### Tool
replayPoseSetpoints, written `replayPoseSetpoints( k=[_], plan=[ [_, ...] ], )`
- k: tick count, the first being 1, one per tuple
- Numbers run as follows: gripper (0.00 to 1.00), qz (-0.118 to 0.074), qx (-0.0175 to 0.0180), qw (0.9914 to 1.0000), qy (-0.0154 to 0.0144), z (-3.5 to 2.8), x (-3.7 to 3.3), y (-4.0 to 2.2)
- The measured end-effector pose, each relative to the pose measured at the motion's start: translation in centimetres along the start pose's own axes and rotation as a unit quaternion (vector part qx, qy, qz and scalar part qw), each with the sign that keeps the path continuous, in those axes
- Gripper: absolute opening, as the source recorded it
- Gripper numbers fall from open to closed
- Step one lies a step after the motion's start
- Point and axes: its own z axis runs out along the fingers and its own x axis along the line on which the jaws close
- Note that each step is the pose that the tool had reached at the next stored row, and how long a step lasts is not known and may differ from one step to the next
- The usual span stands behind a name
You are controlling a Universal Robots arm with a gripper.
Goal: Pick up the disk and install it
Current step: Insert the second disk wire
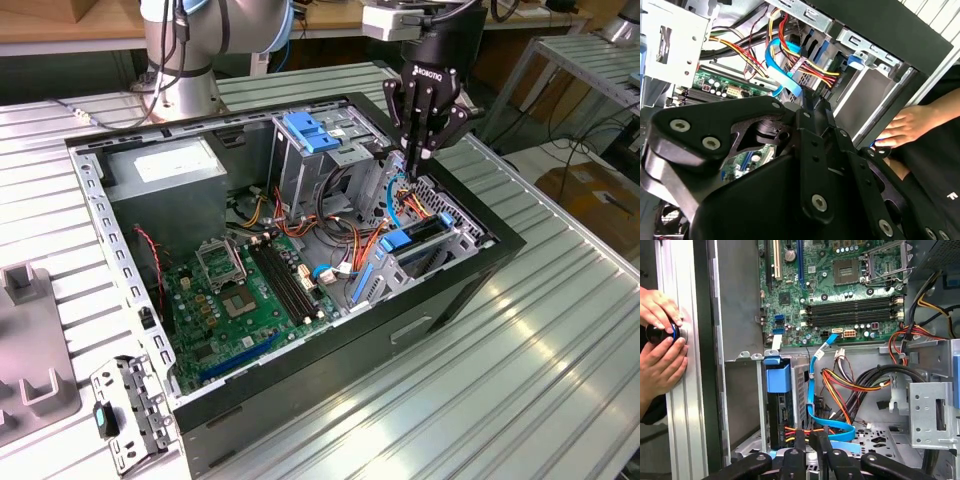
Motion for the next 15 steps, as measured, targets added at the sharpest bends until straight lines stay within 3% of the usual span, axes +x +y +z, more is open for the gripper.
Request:
replayPoseSetpoints(
  k=[4, 7, 15],
  plan=[
    [0.24, 0.004, -0.0088, 0.99995, 0.0007, -0.04, -0.19, -0.16],
    [0.24, 0.004, -0.0122, 0.99992, 0.0009, -0.11, -0.21, -0.19],
    [0.24, 0.004, -0.0131, 0.99990, -0.0015, -0.55, -0.08, -0.21]
  ],
)
